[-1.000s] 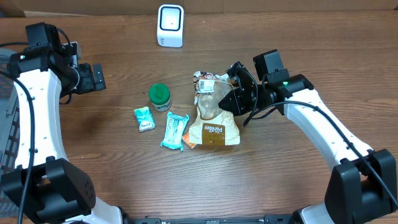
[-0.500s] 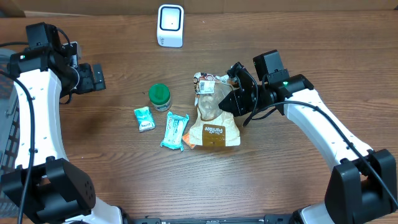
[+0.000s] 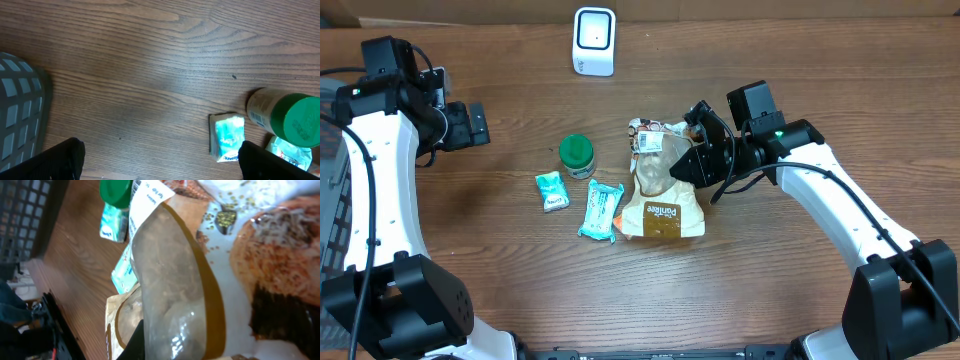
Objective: Scan the item barcode
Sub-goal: 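Carry the bread bag with the right gripper toward the scanner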
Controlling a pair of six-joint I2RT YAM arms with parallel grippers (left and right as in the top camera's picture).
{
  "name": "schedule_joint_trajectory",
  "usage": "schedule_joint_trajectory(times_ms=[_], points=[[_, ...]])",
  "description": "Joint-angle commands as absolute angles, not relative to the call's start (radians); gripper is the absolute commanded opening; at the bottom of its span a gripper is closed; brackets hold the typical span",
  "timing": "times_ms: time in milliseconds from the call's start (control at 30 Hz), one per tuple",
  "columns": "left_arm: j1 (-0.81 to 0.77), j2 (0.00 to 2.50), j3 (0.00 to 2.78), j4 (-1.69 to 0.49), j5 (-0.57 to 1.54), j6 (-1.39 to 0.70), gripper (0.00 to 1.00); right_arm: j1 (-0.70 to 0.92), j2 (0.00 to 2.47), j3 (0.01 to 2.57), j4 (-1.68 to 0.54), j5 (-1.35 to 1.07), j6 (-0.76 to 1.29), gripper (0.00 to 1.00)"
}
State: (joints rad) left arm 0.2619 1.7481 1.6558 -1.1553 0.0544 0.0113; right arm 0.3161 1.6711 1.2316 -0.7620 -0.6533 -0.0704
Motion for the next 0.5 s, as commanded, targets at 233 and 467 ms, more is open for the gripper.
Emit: schedule_joint_trajectory(times_ms=[233,467], points=[[0.262,1.752,1.672,-1.154,0.048,0.034,1.00,0.377,1.686,1.570,-0.853,-0.244,0.108,0.04],[0.262,1.752,1.672,-1.154,0.048,0.034,1.00,0.503,1.872,1.802,-0.654,0.368,-0.098,0.04]])
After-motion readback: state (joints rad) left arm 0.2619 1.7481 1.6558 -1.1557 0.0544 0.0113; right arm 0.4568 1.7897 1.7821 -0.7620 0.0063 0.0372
